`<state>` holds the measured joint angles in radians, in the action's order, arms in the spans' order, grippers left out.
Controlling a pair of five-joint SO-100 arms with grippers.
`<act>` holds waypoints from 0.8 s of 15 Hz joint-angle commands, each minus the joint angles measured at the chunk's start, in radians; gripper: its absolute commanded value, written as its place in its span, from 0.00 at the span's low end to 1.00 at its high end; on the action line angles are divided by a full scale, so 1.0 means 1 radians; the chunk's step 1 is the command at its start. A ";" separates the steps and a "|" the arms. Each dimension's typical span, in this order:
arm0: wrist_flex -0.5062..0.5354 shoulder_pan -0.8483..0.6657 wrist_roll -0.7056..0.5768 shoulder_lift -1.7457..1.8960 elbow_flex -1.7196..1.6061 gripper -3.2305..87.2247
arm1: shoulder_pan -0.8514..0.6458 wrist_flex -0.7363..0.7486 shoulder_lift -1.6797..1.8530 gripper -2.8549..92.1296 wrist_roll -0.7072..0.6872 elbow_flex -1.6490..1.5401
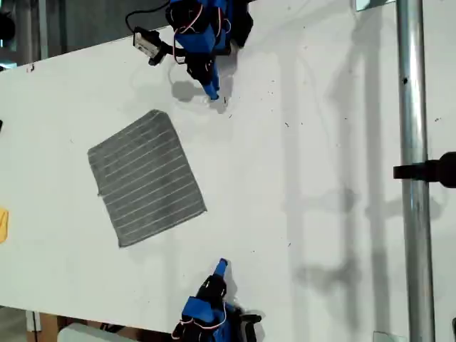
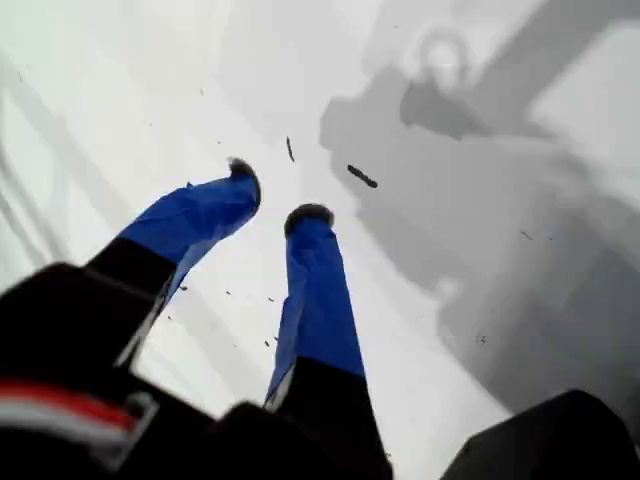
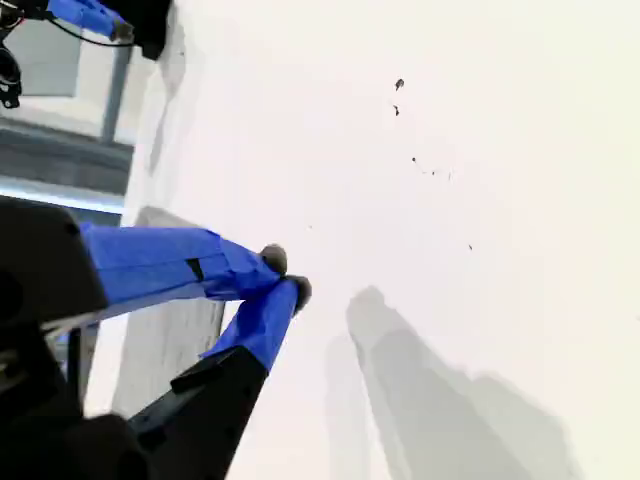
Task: Grasp corners of a towel and fold twice.
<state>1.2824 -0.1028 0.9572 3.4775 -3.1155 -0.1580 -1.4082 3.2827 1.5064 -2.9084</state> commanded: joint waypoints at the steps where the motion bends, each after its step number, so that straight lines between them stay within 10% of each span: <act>1: 0.009 -0.074 0.747 0.000 -0.005 0.01 | 0.043 -0.012 0.003 0.03 -0.009 0.026; 12: 0.008 -0.104 0.749 0.000 -0.005 0.01 | 0.038 -0.012 0.003 0.03 0.000 0.040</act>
<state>1.2824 -0.1994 1.6935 3.4775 -3.1155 -0.1212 -1.4082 3.2827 1.5064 -2.9084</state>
